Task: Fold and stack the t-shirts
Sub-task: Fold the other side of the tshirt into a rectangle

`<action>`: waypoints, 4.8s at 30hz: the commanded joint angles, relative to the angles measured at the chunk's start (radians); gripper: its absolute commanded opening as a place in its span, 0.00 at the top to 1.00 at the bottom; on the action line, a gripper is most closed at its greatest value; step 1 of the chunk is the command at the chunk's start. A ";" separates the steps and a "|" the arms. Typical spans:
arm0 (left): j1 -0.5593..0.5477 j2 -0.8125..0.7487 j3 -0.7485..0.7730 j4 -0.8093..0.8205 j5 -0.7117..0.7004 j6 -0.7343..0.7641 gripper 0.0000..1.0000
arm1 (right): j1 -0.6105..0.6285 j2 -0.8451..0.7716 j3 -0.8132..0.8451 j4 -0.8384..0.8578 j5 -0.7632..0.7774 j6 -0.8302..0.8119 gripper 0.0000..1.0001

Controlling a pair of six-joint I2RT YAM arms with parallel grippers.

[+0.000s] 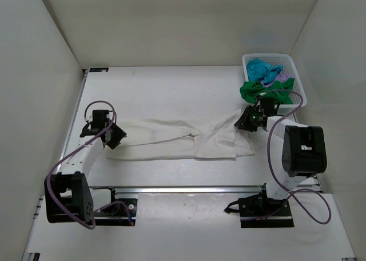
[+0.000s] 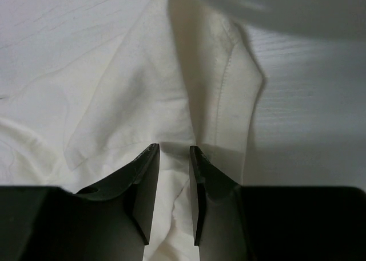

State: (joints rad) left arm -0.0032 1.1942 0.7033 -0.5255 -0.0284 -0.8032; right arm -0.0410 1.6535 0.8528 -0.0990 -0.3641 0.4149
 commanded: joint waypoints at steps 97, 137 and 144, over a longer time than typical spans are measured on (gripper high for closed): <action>0.275 0.294 0.140 0.097 -0.185 0.085 0.97 | -0.057 -0.075 -0.078 0.069 0.005 0.024 1.00; 0.258 0.574 0.390 0.225 0.022 0.076 0.53 | 0.015 0.104 0.098 0.102 -0.098 0.015 0.75; 0.250 0.555 0.354 0.271 0.041 0.058 0.73 | 0.007 0.124 0.123 0.068 -0.104 0.001 0.73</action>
State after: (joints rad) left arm 0.2501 1.7924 1.0576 -0.3080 -0.0124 -0.7353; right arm -0.0238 1.7622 0.9363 -0.0410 -0.4549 0.4221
